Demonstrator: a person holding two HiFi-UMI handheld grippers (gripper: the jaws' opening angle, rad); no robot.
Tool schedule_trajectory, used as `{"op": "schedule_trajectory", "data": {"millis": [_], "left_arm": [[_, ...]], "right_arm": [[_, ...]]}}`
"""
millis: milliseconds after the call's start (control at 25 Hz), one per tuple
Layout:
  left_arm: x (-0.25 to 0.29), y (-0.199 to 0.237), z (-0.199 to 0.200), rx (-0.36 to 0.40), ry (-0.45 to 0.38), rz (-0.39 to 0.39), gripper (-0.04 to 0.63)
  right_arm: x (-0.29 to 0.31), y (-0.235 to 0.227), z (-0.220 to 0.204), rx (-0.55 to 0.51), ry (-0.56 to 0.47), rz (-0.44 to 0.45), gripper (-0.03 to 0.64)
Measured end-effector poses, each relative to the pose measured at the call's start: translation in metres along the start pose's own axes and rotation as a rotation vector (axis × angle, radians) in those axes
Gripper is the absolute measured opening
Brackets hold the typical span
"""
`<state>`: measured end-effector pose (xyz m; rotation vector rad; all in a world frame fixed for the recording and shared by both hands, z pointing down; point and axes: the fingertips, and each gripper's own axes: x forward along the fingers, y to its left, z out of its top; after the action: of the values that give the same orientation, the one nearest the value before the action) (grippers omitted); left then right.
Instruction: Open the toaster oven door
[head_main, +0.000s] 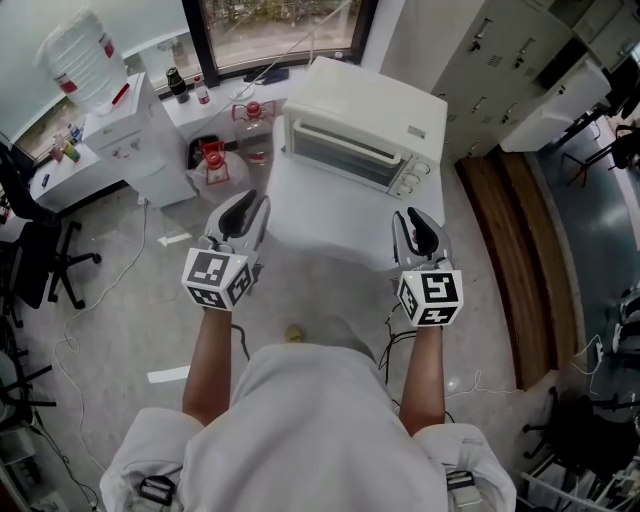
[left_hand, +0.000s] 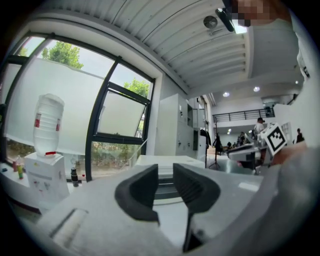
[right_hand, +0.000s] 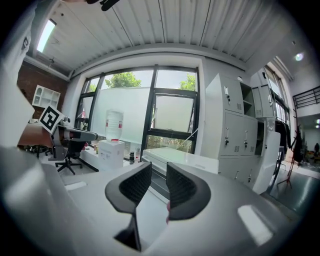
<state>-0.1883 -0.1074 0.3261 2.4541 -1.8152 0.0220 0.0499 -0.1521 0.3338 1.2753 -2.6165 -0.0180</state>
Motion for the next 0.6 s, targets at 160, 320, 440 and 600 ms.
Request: {"op": "schedule_trajectory", "data": {"millis": [160, 320, 440, 600], "left_arm": [[0.023, 0.0, 0.002, -0.001, 0.0, -0.026, 0.089], [0.055, 0.003, 0.003, -0.008, -0.002, -0.04, 0.089], [0.087, 0.008, 0.001, -0.003, 0.009, -0.041, 0.089], [0.14, 0.018, -0.003, -0.008, 0.029, -0.04, 0.089]], "right_arm": [[0.015, -0.014, 0.007, -0.018, 0.005, 0.008, 0.08], [0.039, -0.034, 0.005, -0.03, 0.014, 0.022, 0.08], [0.064, -0.058, 0.002, -0.011, 0.015, 0.027, 0.08], [0.107, -0.087, 0.0, 0.015, 0.016, 0.053, 0.08]]}}
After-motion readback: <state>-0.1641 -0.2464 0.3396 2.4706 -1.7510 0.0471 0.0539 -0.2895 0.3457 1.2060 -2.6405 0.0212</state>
